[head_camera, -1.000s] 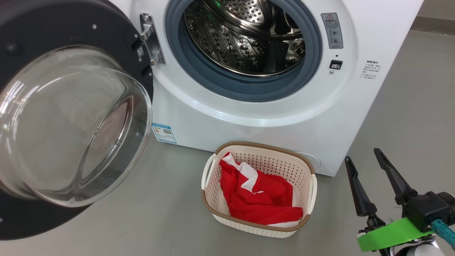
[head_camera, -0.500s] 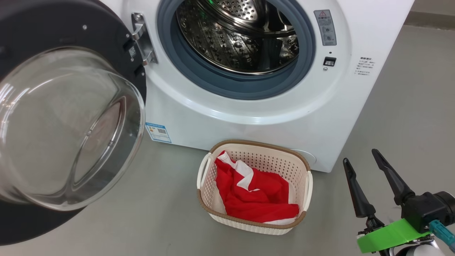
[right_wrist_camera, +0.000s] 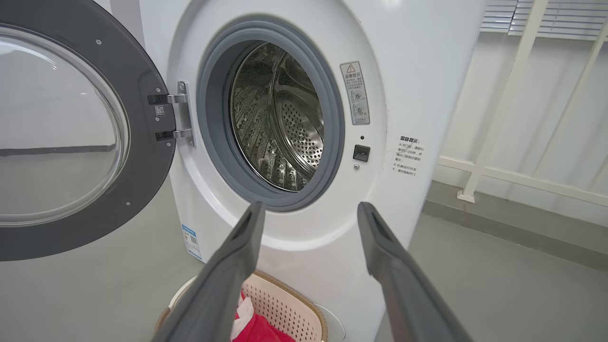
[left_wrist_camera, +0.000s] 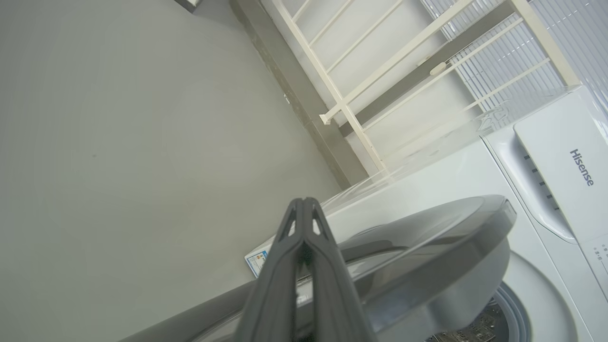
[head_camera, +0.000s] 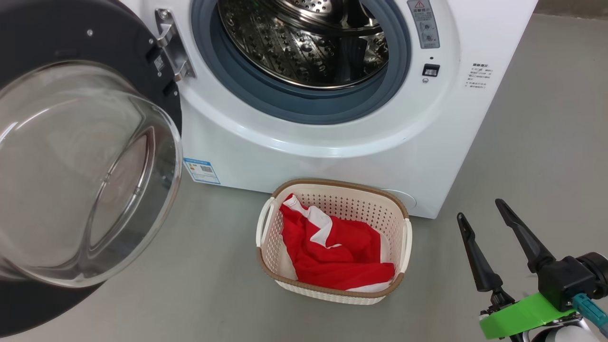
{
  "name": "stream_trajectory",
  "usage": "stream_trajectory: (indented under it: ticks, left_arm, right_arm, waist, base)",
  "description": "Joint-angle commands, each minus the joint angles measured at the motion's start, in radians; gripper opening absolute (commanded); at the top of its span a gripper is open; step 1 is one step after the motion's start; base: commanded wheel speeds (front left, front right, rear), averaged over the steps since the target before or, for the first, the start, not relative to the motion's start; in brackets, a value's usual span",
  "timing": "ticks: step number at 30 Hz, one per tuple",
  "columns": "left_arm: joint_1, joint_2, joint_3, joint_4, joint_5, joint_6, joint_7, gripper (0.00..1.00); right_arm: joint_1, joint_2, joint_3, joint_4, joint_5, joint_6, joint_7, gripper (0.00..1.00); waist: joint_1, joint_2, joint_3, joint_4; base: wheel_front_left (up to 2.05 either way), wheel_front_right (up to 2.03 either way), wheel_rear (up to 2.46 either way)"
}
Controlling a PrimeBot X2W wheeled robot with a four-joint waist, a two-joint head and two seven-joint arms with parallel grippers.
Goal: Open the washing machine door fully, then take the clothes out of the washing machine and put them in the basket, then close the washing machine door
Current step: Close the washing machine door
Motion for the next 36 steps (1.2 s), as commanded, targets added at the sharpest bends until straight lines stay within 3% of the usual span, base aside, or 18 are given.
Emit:
stream_trajectory:
  ticks: [1, 19, 36]
  left_arm:
    - [0.038, 0.034, 0.007, -0.045, -0.018, -0.009, 0.031, 0.0]
    - [0.166, -0.104, 0.03, -0.315, -0.125, -0.019, 0.159, 0.0]
    - [0.269, -0.292, 0.033, -0.643, -0.268, -0.011, 0.271, 0.0]
  right_arm:
    - [-0.046, -0.01, 0.024, -0.025, -0.012, 0.006, -0.006, 1.0]
    - [-0.044, -0.004, 0.021, -0.017, -0.005, 0.006, -0.006, 1.0]
    - [-0.044, 0.011, 0.01, -0.012, 0.009, 0.006, -0.006, 1.0]
  waist:
    - [0.0, 0.0, 0.001, 0.002]
    - [0.0, 0.0, 0.002, 0.028]
    - [0.0, 0.0, 0.006, 0.018]
  base:
    - [0.0, 0.0, 0.0]
    - [0.0, 0.0, 0.0]
    - [0.0, 0.0, 0.0]
